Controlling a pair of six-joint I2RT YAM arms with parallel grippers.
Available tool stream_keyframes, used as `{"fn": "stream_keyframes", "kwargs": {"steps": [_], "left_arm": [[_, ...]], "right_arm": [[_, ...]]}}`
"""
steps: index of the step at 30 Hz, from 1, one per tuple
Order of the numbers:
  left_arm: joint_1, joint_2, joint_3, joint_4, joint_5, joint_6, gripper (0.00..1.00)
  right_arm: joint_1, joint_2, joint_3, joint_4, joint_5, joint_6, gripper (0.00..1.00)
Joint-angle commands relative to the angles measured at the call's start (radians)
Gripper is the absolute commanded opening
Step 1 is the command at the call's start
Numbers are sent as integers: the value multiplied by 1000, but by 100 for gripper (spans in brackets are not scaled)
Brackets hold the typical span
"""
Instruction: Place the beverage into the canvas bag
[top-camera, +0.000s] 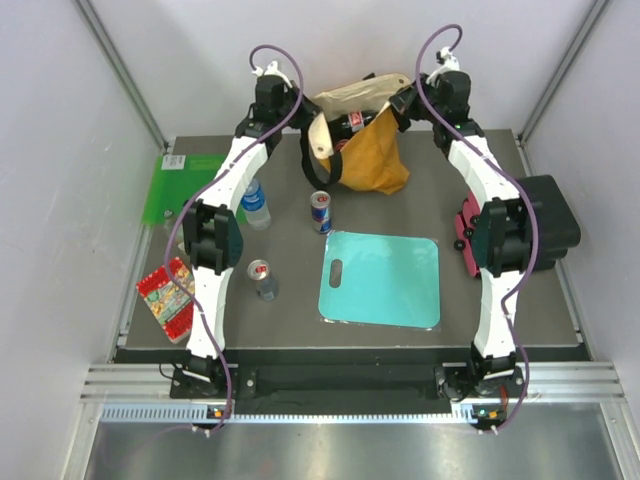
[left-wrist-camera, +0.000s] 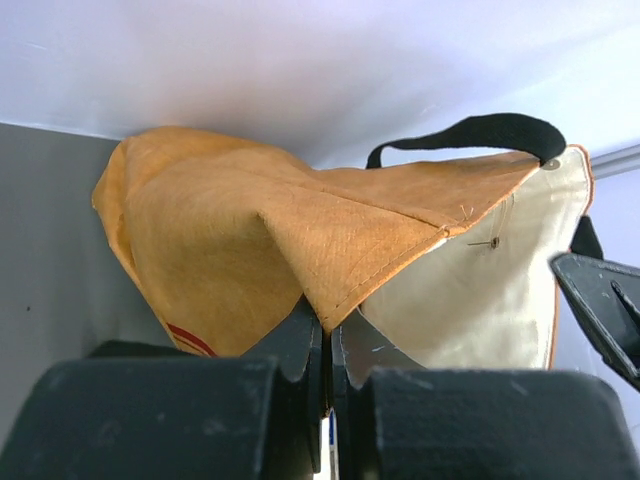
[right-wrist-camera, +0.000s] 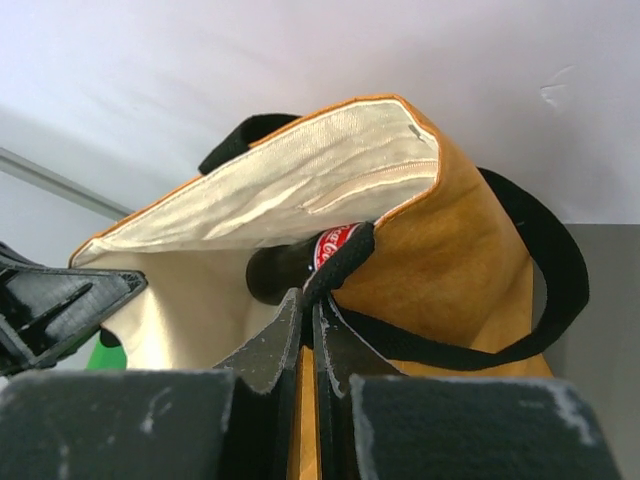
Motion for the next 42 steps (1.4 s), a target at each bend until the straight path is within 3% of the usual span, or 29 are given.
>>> {"fn": "stream_keyframes", "kwargs": {"steps": [1,8,12,21,27,33,37,42], "left_arm": [[26,-220,3,331,-73,36,0],[9,-245,28,321,-121,93,0],[9,-228,114,315,-124,89,0],[6,-200,83,306,-138,102,0],[3,-254,-103,328,-110,118,0],[3,-277,-172,315,-93,121,0],[3,-295,-188,298,-78,116,18],[3,-343,-258,288,-102,125,39]], "right_arm": [[-22,-70,-17,172,15,13,0],[-27,-1,108,129,-44,7,0],[-25,10,107,161,-67,32,0],[-28,7,98,172,-77,32,1],[-35,-63,75,-6,-11,-71,33],[-35,-206,-30,-78,-6,-102,43],[-18,-272,-86,-179,-20,-143,46],[48,-428,-256,-166,0,-206,50]]}}
